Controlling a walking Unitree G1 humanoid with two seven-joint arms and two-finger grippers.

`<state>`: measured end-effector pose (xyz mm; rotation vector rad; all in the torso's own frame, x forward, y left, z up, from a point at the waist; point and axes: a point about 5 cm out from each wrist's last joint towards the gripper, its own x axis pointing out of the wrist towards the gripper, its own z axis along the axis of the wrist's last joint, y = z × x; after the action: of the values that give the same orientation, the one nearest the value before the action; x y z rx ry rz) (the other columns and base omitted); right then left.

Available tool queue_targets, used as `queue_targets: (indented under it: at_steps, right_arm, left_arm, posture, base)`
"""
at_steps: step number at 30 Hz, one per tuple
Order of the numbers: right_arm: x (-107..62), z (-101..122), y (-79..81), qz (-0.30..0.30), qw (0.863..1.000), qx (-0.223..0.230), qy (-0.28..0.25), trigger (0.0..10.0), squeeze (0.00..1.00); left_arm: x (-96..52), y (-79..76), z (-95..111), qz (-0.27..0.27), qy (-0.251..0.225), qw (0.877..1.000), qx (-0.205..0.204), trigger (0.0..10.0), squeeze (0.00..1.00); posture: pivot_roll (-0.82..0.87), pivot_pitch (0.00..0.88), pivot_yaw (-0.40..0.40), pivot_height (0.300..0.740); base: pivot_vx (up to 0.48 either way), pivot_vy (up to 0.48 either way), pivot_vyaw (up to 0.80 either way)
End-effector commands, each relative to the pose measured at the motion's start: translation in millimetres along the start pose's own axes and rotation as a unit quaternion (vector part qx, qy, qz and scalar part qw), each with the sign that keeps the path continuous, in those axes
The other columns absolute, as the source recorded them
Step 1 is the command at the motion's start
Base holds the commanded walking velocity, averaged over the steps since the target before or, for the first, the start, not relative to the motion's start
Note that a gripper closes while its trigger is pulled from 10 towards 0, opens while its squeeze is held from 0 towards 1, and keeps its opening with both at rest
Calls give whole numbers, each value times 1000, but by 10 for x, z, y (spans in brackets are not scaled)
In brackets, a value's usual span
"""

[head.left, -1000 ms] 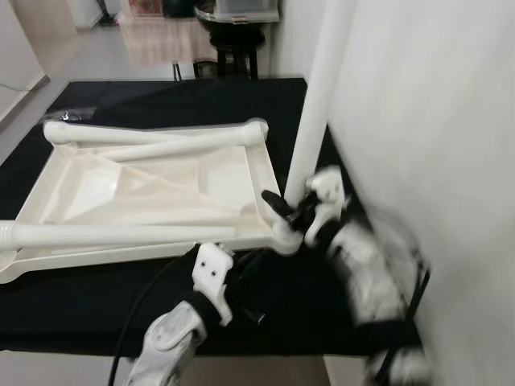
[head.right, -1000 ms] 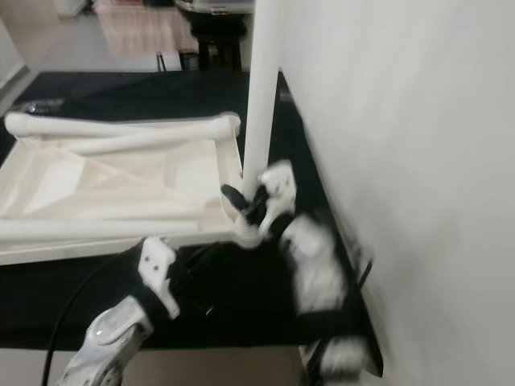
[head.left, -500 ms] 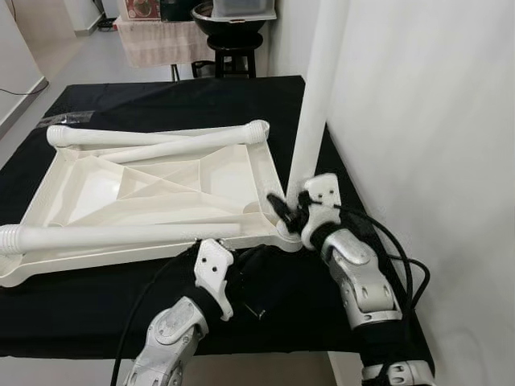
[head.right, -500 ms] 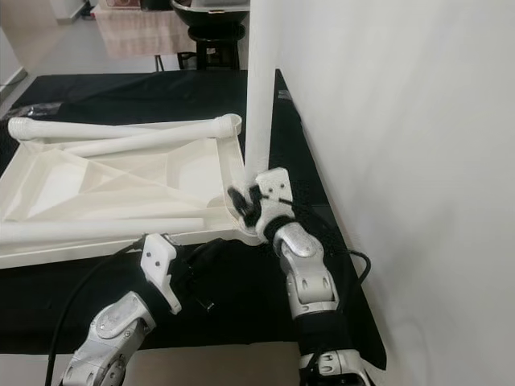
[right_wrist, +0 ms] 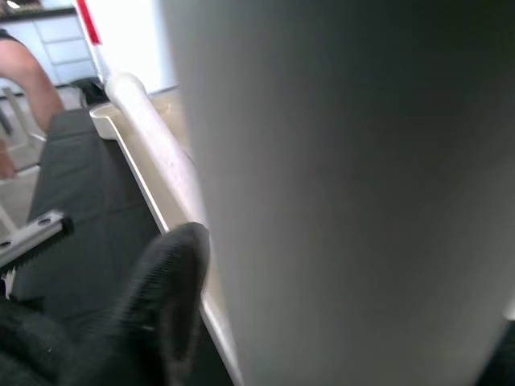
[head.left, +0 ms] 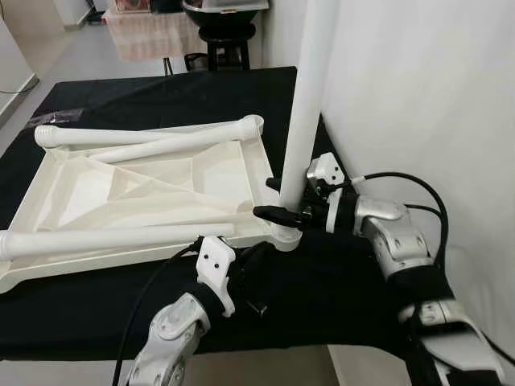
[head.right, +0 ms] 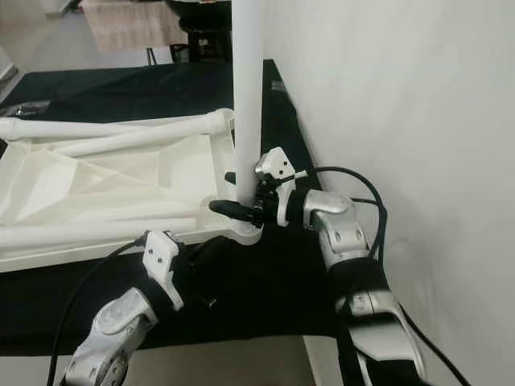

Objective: Building children table

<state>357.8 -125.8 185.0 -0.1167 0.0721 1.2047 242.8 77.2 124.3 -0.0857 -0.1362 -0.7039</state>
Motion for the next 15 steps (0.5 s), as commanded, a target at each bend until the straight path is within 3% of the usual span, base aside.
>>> queue_targets:
  at_steps: [1,2,11,13,15]
  right_arm:
    - [79,-37,41,23,1000,8,-1,4353,0]
    - [91,-16,18,39,999,20,-3,0,0]
    - [-11,-66,-37,30,999,16,-6,0,0]
    - [-45,-101,-55,7,1000,11,-4,0,0]
    - [-126,-260,-85,-87,996,2,12,0,0]
  left_arm:
    - [-18,-5,-58,2,9,1000,-6,10000,0]
    - [-19,-8,-59,2,9,1000,-6,10000,0]
    - [-21,-21,-62,2,10,1000,-7,10000,0]
    - [-22,-25,-62,2,10,1000,-7,10000,0]
    - [-34,-31,-56,1,9,1000,-7,10000,0]
  posture:
    - [40,67,-22,740]
    - [43,67,-23,740]
    - [39,62,-23,740]
    - [37,62,-21,740]
    - [31,70,-21,740]
  base:
    - [0,0,0]
    - [0,0,0]
    - [0,0,0]
    - [0,0,0]
    - [0,0,0]
